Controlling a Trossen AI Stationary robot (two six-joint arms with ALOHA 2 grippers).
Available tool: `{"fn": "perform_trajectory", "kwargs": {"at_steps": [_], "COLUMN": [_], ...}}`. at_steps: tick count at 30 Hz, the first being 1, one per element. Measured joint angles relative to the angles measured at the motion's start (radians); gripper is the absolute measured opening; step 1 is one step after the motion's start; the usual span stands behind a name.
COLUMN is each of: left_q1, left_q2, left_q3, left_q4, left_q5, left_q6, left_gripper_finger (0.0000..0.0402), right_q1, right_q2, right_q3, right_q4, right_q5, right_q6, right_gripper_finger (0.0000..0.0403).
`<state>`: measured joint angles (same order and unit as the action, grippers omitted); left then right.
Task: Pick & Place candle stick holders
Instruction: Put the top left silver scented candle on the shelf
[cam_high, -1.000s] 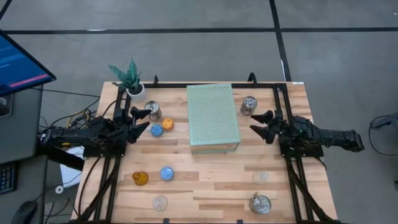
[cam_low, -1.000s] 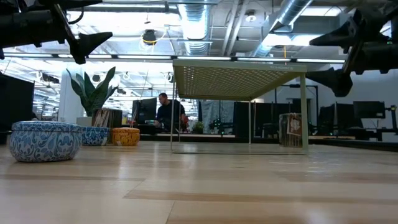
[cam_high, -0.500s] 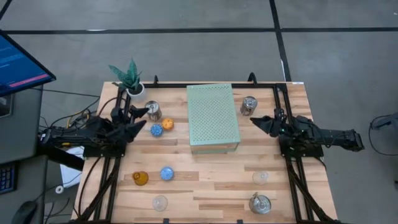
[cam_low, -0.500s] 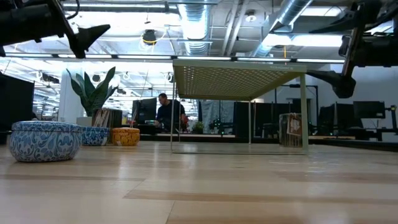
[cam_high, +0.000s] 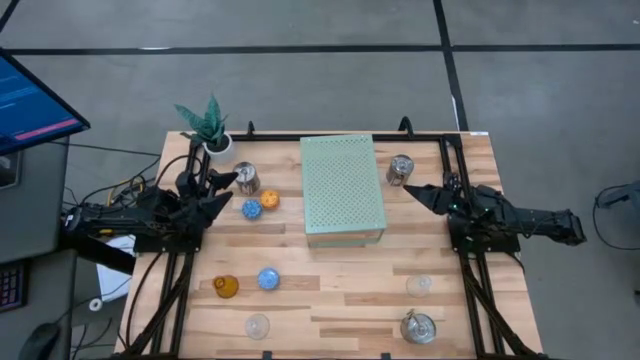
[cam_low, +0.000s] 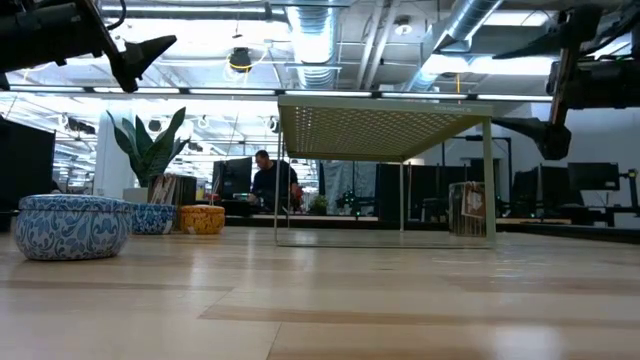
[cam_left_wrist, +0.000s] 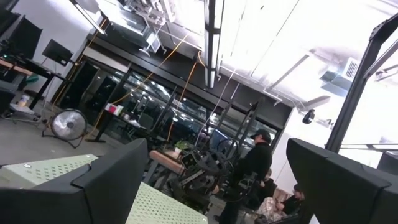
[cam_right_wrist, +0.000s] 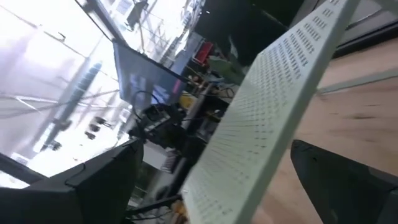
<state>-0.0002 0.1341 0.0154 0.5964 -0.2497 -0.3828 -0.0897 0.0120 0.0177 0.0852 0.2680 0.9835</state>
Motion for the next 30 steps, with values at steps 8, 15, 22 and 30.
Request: {"fn": "perform_trajectory", "kwargs": {"at_steps": [8, 15, 22, 30], "left_q1": [0.000, 0.000, 0.000, 0.000], "left_q2": [0.000, 0.001, 0.011, 0.061], "left_q3": [0.000, 0.000, 0.000, 0.011], "left_q4": [0.028, 0.028, 0.039, 0.032], "left_q5": [0.000, 0.000, -0.050, -0.223], "left_q6": [-0.024, -0.096, -0.123, -0.110], "left_gripper_finger": [0.0386, 0.0386, 0.0386, 0.0372], "right_q1": [-0.025, -0.044, -0.044, -0.044], "right_q2": [0.005, 0.008, 0.008, 0.008], "right_q3": [0.000, 0.001, 0.001, 0.001], "right_q4": [-0.055, -0.055, -0.044, -0.040], "right_q5": [0.032, 0.044, 0.048, 0.048], "right_q6": [-0.048, -0.020, 0.012, 0.007], "right_gripper_finger": [0.0398, 0.0398, 0.0396, 0.0396]}}
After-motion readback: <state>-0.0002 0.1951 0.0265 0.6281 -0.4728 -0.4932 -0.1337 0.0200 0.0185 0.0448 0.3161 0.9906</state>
